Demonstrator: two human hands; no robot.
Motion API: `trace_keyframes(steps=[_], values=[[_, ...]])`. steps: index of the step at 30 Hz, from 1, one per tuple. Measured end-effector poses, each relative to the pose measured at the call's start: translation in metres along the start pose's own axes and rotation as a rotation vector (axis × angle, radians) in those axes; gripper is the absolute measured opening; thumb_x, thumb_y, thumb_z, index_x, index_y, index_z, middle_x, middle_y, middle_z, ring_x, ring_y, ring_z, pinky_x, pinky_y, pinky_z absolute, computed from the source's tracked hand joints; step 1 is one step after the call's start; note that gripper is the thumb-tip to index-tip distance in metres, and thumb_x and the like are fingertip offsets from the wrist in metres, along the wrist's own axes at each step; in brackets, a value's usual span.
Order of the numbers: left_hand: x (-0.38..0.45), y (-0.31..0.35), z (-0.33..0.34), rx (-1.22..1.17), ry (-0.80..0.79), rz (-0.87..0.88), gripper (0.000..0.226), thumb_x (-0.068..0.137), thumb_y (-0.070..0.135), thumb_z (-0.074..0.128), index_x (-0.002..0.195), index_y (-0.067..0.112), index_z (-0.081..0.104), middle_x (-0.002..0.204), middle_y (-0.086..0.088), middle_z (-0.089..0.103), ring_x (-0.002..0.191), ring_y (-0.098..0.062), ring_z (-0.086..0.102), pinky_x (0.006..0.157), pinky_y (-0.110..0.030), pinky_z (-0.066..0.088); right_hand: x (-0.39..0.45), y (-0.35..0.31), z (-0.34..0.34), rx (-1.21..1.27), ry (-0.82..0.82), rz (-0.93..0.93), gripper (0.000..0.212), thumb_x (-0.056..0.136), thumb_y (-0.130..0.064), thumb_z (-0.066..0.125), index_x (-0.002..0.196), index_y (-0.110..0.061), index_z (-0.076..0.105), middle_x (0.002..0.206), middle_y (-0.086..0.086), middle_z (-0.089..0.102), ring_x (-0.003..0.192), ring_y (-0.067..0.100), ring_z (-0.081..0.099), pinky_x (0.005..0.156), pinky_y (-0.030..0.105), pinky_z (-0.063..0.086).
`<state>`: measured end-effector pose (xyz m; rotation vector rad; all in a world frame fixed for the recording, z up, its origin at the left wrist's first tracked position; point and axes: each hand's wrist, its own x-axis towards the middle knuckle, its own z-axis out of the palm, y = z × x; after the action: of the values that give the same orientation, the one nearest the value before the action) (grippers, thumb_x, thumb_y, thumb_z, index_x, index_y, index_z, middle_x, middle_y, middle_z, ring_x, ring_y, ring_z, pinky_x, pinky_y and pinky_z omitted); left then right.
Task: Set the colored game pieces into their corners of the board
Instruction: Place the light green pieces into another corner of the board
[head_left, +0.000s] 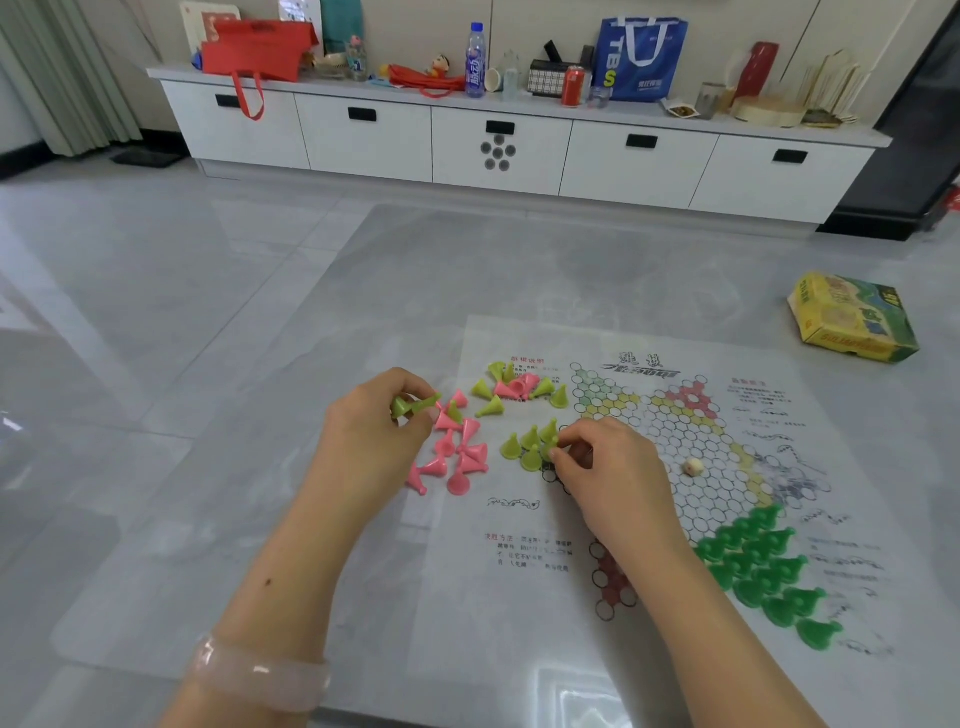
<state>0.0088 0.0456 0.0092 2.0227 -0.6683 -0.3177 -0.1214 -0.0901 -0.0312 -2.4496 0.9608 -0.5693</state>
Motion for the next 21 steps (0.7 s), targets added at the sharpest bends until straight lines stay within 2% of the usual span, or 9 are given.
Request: trace_keyframes(steps=[4,8,11,14,18,21], values=[[0.000,0.000,0.000,0.001,-0.011,-0.018,0.007,0.087,0.008,0.057,0.088,0.014,0.061,0.072,0.002,0.047,0.043,0.007,0.053,0.032,-0.008,0.034,0.000,0.000,0.000,0.001,0.006,-0.008,0.006,0.084,-0.021,0.062,0.085,-0.017,0.066,0.077,-0.011,0.050,0.075,0.010,0.047,0.055,0.016,0.032],[-0.001,0.001,0.001,0.008,-0.026,-0.022,0.008,0.087,0.008,0.057,0.088,0.015,0.061,0.073,0.002,0.048,0.044,0.007,0.052,0.032,-0.008,0.035,-0.002,0.000,-0.002,0.024,-0.005,-0.010,0.007,0.083,-0.020,0.063,0.089,-0.016,0.065,0.079,-0.010,0.052,0.077,0.011,0.051,0.062,0.022,0.038],[-0.003,0.003,0.006,-0.048,-0.054,-0.036,0.010,0.085,0.008,0.059,0.086,0.017,0.062,0.069,0.002,0.048,0.039,0.002,0.051,0.035,-0.013,0.041,-0.004,-0.002,-0.010,0.051,0.011,-0.016,0.008,0.082,-0.021,0.063,0.089,-0.017,0.065,0.079,-0.008,0.056,0.078,0.012,0.053,0.067,0.024,0.042],[-0.008,0.011,0.014,-0.156,-0.131,-0.052,0.011,0.085,0.008,0.061,0.083,0.019,0.061,0.062,0.001,0.049,0.035,0.001,0.050,0.037,-0.010,0.037,-0.005,-0.012,-0.020,0.217,0.032,-0.051,0.004,0.082,-0.020,0.063,0.085,-0.020,0.066,0.078,-0.008,0.062,0.073,0.006,0.055,0.067,0.020,0.045],[-0.014,0.016,0.022,-0.228,-0.218,-0.022,0.017,0.084,0.009,0.063,0.078,0.025,0.060,0.063,0.004,0.051,0.039,0.005,0.049,0.041,-0.005,0.035,-0.010,-0.030,-0.026,0.554,-0.088,-0.094,0.020,0.082,-0.017,0.064,0.086,-0.036,0.064,0.076,-0.017,0.062,0.073,0.000,0.058,0.065,0.011,0.045],[-0.013,0.014,0.024,-0.236,-0.235,-0.020,0.014,0.084,0.012,0.063,0.090,0.025,0.063,0.065,0.002,0.055,0.044,0.000,0.051,0.048,-0.010,0.041,-0.012,-0.032,-0.023,0.612,-0.116,-0.090,0.023,0.082,-0.016,0.064,0.089,-0.038,0.065,0.084,-0.019,0.064,0.078,0.000,0.061,0.071,0.013,0.048]])
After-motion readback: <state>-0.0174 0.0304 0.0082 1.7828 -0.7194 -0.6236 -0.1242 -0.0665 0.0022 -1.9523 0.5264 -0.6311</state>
